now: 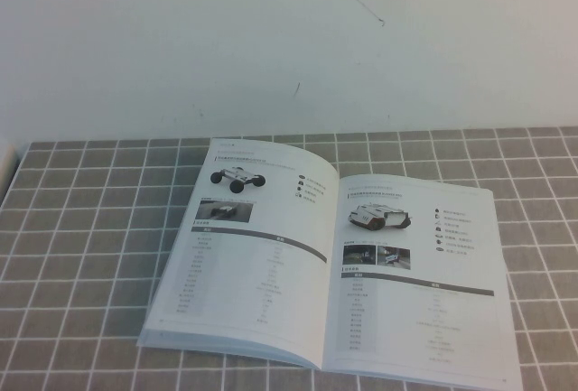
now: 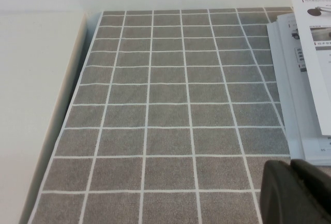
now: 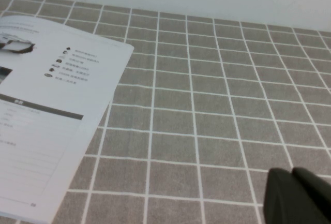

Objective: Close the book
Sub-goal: 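Close the open booklet and leave it lying on the table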

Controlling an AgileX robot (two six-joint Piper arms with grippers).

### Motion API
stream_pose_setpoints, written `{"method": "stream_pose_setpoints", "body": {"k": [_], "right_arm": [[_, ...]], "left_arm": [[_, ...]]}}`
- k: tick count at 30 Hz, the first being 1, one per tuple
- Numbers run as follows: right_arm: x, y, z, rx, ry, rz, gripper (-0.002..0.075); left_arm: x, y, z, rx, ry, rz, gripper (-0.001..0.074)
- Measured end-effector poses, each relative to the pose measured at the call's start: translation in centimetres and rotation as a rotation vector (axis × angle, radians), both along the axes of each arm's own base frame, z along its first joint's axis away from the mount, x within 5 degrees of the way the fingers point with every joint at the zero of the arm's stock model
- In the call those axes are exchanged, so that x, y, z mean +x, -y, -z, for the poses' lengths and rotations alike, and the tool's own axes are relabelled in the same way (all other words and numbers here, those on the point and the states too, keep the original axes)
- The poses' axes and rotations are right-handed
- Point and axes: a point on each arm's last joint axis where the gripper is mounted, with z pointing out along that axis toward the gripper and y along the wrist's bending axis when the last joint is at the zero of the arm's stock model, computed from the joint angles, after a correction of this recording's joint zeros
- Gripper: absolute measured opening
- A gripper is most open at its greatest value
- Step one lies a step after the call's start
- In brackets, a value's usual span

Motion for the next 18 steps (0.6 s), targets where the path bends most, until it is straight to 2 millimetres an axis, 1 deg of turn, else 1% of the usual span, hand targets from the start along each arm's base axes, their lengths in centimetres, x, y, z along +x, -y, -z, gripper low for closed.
{"method": "stream_pose_setpoints", "body": {"k": [12, 18], "right_arm": [[0.0, 0.0, 0.0, 0.0, 0.0, 0.0, -0.0003], [0.0, 0.1, -0.01, -0.027, 0.0, 0.002, -0.0003]], "left_arm": [[0.0, 0.0, 0.0, 0.0, 0.0, 0.0, -0.0004], [0.04, -0.13, -0.02, 0.05, 0.01, 0.0, -0.0004]]}}
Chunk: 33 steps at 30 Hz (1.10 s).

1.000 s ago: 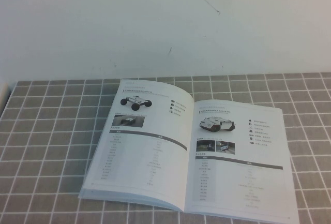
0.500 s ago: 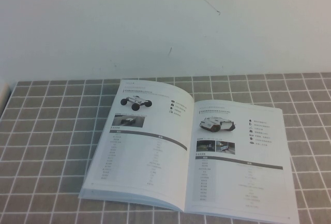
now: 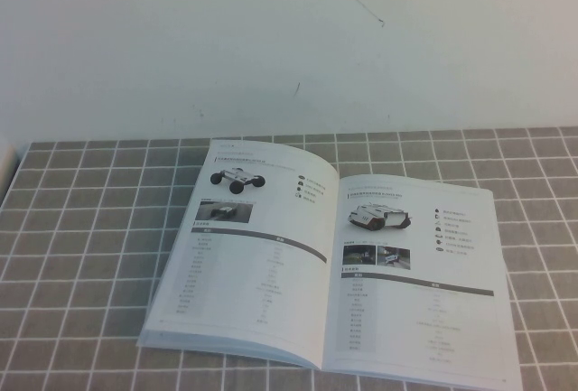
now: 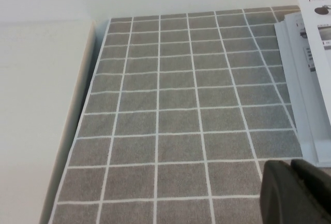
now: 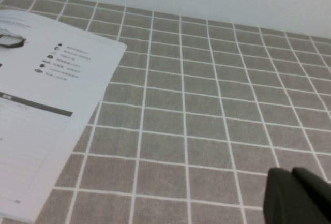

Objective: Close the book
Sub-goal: 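Close the open booklet and leave it lying on the table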

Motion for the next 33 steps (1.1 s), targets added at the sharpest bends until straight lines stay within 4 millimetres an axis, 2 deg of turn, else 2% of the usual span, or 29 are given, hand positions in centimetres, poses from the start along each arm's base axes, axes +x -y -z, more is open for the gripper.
{"method": "stream_pose_setpoints", "body": {"k": [6, 12, 18, 22, 27, 33], "right_arm": [[0.3, 0.1, -0.6, -0.043, 0.094, -0.003, -0.0003], [0.4, -0.2, -4.1, -0.054, 0.484, -0.027, -0.0003], [-0.7, -0.5, -7.3, -0.035, 0.86, -0.05, -0.0003], [-1.0, -0.2, -7.8, 0.027, 0.922, -0.031, -0.0003], [-1.3, 0.2, -8.2, 0.156, 0.983, 0.003, -0.0003], [-1.1, 0.1, -8.9, 0.167, 0.904, -0.002, -0.0003]], "left_arm": [[0.3, 0.0, -0.9, -0.004, 0.126, -0.005, -0.0004], [0.2, -0.2, -4.0, 0.0, 0.465, -0.023, -0.0004], [-0.8, -0.4, -6.8, 0.002, 0.793, -0.04, -0.0004], [-1.4, -0.4, -7.7, 0.003, 0.919, -0.047, -0.0004], [-1.5, -0.4, -7.8, 0.002, 0.936, -0.049, -0.0004], [-1.8, -0.4, -8.2, -0.032, 0.982, -0.045, -0.0004]]}}
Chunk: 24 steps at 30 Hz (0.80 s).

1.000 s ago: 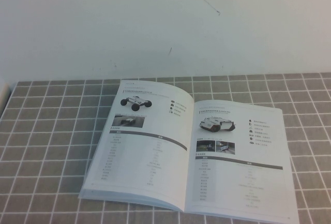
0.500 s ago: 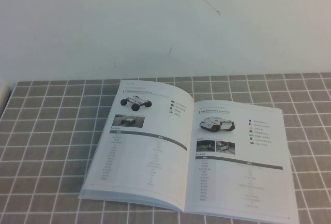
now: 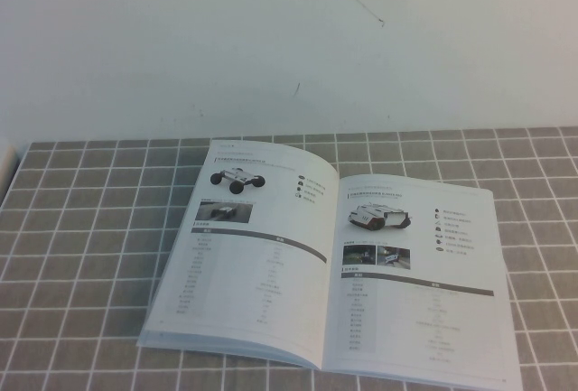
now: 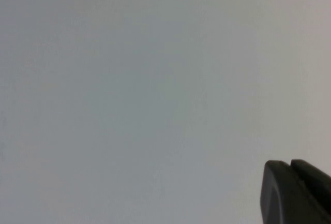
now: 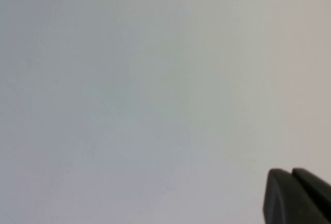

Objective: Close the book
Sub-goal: 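Close the open booklet and leave it lying on the table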

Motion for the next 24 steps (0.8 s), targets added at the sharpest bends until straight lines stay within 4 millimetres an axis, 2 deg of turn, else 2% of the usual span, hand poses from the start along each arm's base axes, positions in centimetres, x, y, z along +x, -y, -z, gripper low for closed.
{"method": "stream_pose_setpoints", "body": {"k": [2, 5, 9, 13, 16, 20, 24], "right_arm": [[-0.3, -0.2, -1.6, -0.027, -0.053, -0.002, -0.0003], [-0.7, -0.3, -3.2, -0.087, -0.146, 0.011, -0.0003], [-1.4, -0.3, -5.1, -0.128, -0.231, 0.027, -0.0003], [-0.4, -0.3, -6.1, -0.114, -0.422, 0.01, -0.0003], [1.3, -0.4, -5.9, -0.08, -0.651, -0.029, -0.0003], [4.7, -1.0, -4.6, -0.103, -0.965, -0.122, -0.0003], [8.7, -2.4, -3.0, -0.166, -1.195, -0.312, -0.0003]], "left_arm": [[0.2, 0.0, 0.2, -0.012, -0.032, 0.012, -0.0004], [0.7, 0.1, 0.2, -0.006, -0.172, 0.023, -0.0004], [0.4, 0.3, -1.7, -0.003, -0.331, 0.036, -0.0004], [-0.2, 0.4, -3.7, -0.005, -0.502, 0.046, -0.0004], [0.6, 0.4, -3.8, -0.01, -0.652, 0.052, -0.0004], [2.4, 0.7, -2.8, -0.071, -0.837, 0.103, -0.0004], [3.9, 1.8, -1.3, -0.144, -1.042, 0.238, -0.0004]]}}
